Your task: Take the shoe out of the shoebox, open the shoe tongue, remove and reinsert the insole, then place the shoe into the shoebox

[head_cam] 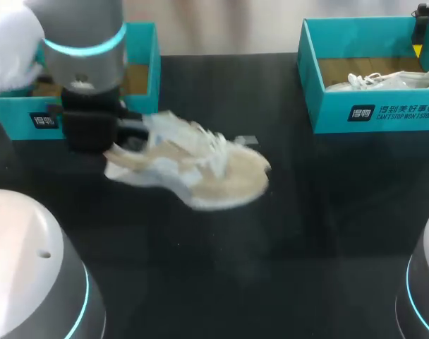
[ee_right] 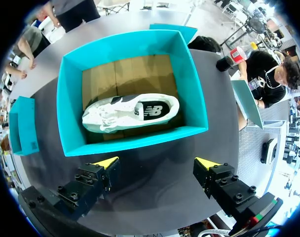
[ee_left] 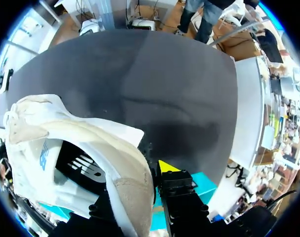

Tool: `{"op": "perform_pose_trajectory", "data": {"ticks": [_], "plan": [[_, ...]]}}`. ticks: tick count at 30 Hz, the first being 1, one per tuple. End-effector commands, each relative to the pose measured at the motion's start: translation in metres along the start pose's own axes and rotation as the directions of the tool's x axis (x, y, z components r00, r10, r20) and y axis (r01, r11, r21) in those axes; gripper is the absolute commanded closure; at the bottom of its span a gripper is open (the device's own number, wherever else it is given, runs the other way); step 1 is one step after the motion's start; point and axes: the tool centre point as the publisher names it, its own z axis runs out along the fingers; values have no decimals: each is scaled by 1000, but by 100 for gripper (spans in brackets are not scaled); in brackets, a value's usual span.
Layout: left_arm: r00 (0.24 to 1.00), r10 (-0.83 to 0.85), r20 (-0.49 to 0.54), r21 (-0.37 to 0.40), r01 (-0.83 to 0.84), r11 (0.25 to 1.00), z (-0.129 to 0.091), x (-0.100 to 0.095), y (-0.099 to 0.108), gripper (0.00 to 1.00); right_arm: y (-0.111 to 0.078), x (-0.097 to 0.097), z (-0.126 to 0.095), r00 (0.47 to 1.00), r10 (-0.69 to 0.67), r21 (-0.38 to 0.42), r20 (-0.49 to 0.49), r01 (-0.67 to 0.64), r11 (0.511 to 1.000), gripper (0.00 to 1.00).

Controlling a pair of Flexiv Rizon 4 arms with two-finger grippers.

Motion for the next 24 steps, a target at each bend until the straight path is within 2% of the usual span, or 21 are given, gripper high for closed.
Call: {"op": "perform_pose_trajectory", "data": {"ticks": [1,4,19,24], "plan": [[1000,6,-10,-9,-6,1000,15,-22,-23,100,0,0,0,1000,0,-1,1,0,1000,0],[1000,-10,-9,49,11,999,25,-43,-38,100,0,0,0,1000,0,-1,1,0,1000,0],[1000,-10,-9,49,11,999,25,-43,-38,100,0,0,0,1000,0,-1,1,0,1000,0],[999,-18,27,63,16,998,55,-67,-54,100,0,0,0,1000,0,-1,1,0,1000,0]]}}
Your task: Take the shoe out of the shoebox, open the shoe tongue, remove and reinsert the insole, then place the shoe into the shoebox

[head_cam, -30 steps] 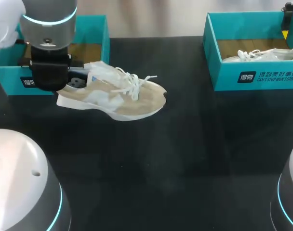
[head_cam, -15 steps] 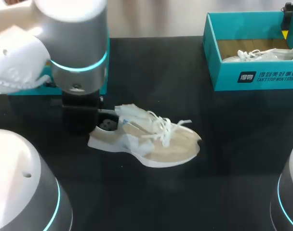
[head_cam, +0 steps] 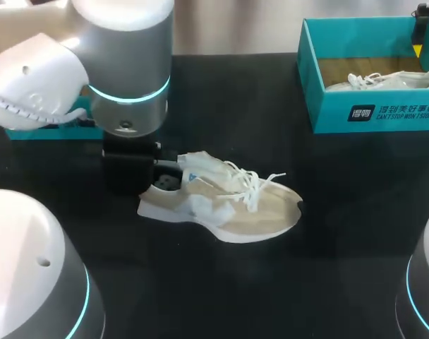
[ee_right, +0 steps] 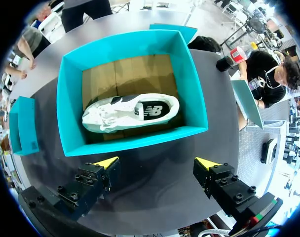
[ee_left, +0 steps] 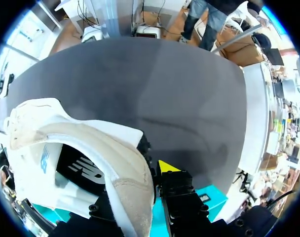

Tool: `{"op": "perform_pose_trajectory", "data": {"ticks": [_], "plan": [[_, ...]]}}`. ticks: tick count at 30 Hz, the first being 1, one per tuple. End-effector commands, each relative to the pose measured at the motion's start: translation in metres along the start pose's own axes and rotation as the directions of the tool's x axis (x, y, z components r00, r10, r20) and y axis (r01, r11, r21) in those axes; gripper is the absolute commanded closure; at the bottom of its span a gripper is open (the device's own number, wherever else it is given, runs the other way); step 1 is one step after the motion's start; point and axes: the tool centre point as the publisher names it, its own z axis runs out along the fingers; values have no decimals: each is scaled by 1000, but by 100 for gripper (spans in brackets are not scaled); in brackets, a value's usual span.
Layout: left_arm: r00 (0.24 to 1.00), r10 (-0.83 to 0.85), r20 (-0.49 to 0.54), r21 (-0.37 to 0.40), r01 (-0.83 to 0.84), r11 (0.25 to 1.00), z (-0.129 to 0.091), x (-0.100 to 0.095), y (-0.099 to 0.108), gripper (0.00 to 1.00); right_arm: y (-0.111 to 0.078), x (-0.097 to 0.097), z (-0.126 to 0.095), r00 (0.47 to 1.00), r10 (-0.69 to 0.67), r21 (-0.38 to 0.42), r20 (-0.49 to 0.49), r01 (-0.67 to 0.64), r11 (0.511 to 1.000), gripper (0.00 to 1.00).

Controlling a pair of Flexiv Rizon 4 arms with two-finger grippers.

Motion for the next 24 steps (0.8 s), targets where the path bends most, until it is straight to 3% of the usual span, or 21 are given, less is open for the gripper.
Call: {"op": "perform_pose_trajectory", "data": {"ticks": [1,4,9,13,24], "plan": [[999,6,33,6,-6,1000,32,-20,-9,100,0,0,0,1000,0,-1,1,0,1000,0],[999,15,48,28,-16,999,45,-32,-26,100,0,0,0,1000,0,-1,1,0,1000,0],[1000,-14,24,41,13,999,72,-42,-32,100,0,0,0,1000,0,-1,1,0,1000,0],[999,-24,-24,22,25,999,91,-44,-30,100,0,0,0,1000,0,-1,1,0,1000,0],[1000,-19,-14,7,19,1000,126,-52,-21,100,0,0,0,1000,0,-1,1,0,1000,0]]}}
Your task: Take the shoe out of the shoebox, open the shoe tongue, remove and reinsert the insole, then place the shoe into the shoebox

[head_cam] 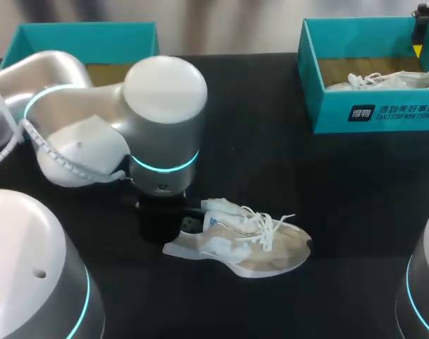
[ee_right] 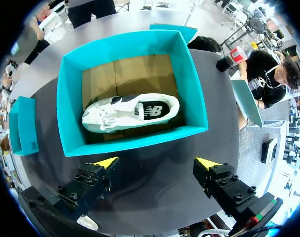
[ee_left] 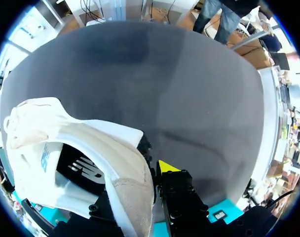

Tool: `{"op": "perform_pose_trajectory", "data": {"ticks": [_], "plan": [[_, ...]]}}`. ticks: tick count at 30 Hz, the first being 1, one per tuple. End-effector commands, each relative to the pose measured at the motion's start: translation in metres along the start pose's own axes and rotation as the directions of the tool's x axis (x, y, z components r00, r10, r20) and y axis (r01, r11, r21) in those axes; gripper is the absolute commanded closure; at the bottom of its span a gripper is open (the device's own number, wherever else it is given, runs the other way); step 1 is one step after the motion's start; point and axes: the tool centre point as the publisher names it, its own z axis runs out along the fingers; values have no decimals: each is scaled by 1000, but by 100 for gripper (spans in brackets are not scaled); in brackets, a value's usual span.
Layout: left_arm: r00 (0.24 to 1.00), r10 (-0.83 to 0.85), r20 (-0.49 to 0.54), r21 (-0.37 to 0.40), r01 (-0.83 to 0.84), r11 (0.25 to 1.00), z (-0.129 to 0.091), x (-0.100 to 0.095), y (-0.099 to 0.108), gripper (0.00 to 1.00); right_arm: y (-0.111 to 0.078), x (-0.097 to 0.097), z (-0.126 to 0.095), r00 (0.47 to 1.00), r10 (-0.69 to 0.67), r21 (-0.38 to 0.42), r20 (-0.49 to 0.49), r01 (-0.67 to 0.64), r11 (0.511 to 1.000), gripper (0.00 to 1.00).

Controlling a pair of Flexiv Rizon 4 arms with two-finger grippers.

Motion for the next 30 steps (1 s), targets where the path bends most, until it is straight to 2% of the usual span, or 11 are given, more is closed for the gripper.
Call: {"op": "perform_pose_trajectory", "data": {"ticks": [1,9,18,30], "plan": [[1000,-10,-9,5,10,1000,18,-9,1,100,0,0,0,1000,0,-1,1,0,1000,0],[999,-35,-29,-22,35,999,29,-21,-1,100,0,0,0,1000,0,-1,1,0,1000,0],[999,-38,-22,-47,37,998,35,-32,13,100,0,0,0,1000,0,-1,1,0,1000,0],[1000,-14,-13,-19,14,1000,53,-43,22,100,0,0,0,1000,0,-1,1,0,1000,0]]}}
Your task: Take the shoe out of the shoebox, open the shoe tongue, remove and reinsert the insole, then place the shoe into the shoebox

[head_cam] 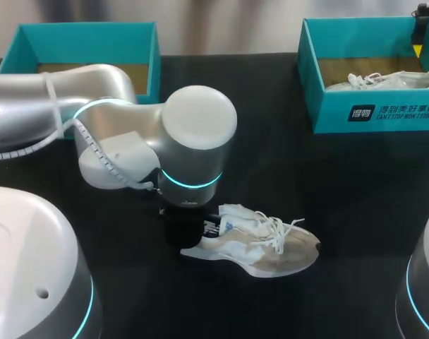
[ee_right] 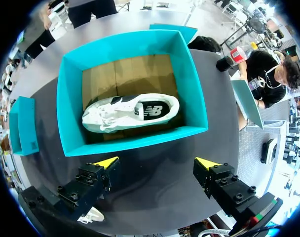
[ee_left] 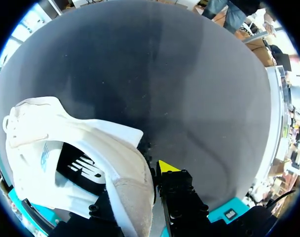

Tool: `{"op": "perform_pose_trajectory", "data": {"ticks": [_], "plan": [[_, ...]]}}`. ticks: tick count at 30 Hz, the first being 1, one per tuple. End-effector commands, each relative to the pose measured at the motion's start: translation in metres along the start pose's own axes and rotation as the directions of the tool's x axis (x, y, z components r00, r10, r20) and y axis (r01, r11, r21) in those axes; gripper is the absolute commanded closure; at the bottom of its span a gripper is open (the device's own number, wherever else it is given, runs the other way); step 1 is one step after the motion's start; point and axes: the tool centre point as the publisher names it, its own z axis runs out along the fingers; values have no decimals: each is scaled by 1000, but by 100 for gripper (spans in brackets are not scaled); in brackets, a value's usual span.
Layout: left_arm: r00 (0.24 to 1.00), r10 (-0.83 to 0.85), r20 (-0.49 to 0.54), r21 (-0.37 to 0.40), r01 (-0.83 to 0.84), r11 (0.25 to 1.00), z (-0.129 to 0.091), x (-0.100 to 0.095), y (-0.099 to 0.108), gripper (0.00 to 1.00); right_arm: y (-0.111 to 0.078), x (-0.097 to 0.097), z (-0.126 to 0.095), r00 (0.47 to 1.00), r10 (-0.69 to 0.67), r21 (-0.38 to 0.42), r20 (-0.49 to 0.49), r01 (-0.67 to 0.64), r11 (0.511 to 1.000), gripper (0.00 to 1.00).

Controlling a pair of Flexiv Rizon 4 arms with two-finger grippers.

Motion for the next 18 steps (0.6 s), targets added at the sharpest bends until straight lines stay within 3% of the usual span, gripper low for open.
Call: {"op": "perform_pose_trajectory", "data": {"ticks": [1,6,7,8,10,12,18], "plan": [[1000,5,13,13,-5,1000,9,-5,5,100,0,0,0,1000,0,-1,1,0,1000,0],[1000,5,14,35,-6,999,12,-5,8,100,0,0,0,1000,0,-1,1,0,1000,0],[1000,6,14,36,-7,999,13,-5,8,91,0,0,0,1000,0,-1,1,0,1000,0],[1000,8,14,38,-8,999,13,-5,8,75,0,0,0,1000,0,-1,1,0,1000,0],[1000,10,13,40,-11,999,14,-5,8,54,0,0,0,1000,0,-1,1,0,1000,0],[1000,10,13,42,-11,999,14,-5,8,0,0,0,0,1000,0,-1,1,0,1000,0],[996,-2,84,41,-2,999,-2,-2,7,0,0,0,0,1000,0,-1,1,0,1000,0]]}}
